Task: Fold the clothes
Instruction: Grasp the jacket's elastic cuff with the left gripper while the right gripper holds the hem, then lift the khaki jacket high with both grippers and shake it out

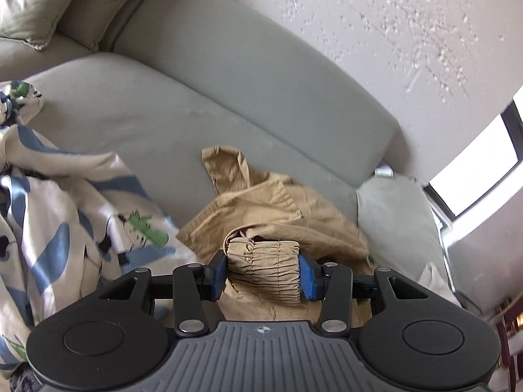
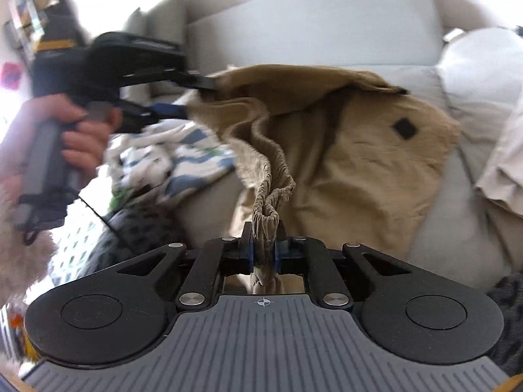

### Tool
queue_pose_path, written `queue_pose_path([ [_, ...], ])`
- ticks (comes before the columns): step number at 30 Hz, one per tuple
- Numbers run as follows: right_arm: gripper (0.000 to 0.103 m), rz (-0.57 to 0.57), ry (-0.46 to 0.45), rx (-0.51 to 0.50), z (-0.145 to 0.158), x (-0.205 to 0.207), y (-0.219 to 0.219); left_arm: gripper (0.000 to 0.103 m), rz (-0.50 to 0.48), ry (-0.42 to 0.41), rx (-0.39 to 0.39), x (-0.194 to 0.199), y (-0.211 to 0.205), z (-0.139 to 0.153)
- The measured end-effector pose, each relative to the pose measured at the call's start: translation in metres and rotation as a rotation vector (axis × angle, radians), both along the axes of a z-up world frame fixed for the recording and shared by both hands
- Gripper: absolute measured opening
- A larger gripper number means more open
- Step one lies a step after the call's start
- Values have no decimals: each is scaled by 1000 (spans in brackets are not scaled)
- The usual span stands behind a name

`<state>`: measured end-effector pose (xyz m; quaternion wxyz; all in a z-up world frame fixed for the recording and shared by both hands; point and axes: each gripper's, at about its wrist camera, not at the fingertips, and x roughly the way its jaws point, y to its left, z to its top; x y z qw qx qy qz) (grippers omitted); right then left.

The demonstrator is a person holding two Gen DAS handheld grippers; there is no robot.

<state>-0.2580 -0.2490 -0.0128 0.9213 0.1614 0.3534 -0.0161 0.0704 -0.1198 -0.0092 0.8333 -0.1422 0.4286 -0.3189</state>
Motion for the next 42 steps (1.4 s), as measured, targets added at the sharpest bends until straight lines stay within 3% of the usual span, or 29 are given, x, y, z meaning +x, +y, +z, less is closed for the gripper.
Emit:
queue_pose_path([
  [4, 11, 64, 22, 12, -6, 2, 14, 45, -27, -26, 42, -2, 6, 1],
  [14, 11, 120, 12, 1, -8, 5, 28, 70, -156, -125, 177, -14, -8, 8],
  [18, 11, 168, 7, -35, -8, 4, 37, 71, -195, -187, 295, -20, -30, 12],
  [23, 11, 235, 9, -89, -12, 2, 51, 72, -163, -155, 370, -5, -43, 15],
  [24, 11, 243, 14, -96, -14, 2, 52, 69, -153, -137, 393, 2, -45, 14],
  [27, 11, 250, 21, -96, -18, 2, 51, 48, -142, -74, 460, 18, -46, 7],
  [29, 11, 248, 20, -98, -19, 1, 50, 17, -142, -33, 461, 24, -42, 1],
  [31, 11, 240, 21, -96, -20, 1, 47, 11, -121, 2, 411, 29, -32, -2],
  [32, 11, 234, 22, -95, -20, 1, 46, 9, -106, 20, 350, 30, -24, -1],
  [34, 11, 218, 19, -97, -20, 1, 42, 8, -58, 79, 192, 32, -3, 4],
  [38, 9, 59, -50, -187, 0, -4, 17, 7, 46, 233, -164, 34, 46, 17],
  [40, 9, -59, -116, -235, 25, -7, -5, 7, 60, 221, -286, 24, 62, 39],
  [42, 9, -177, -218, -216, 68, -13, -33, 7, 23, 132, -414, 6, 73, 73],
])
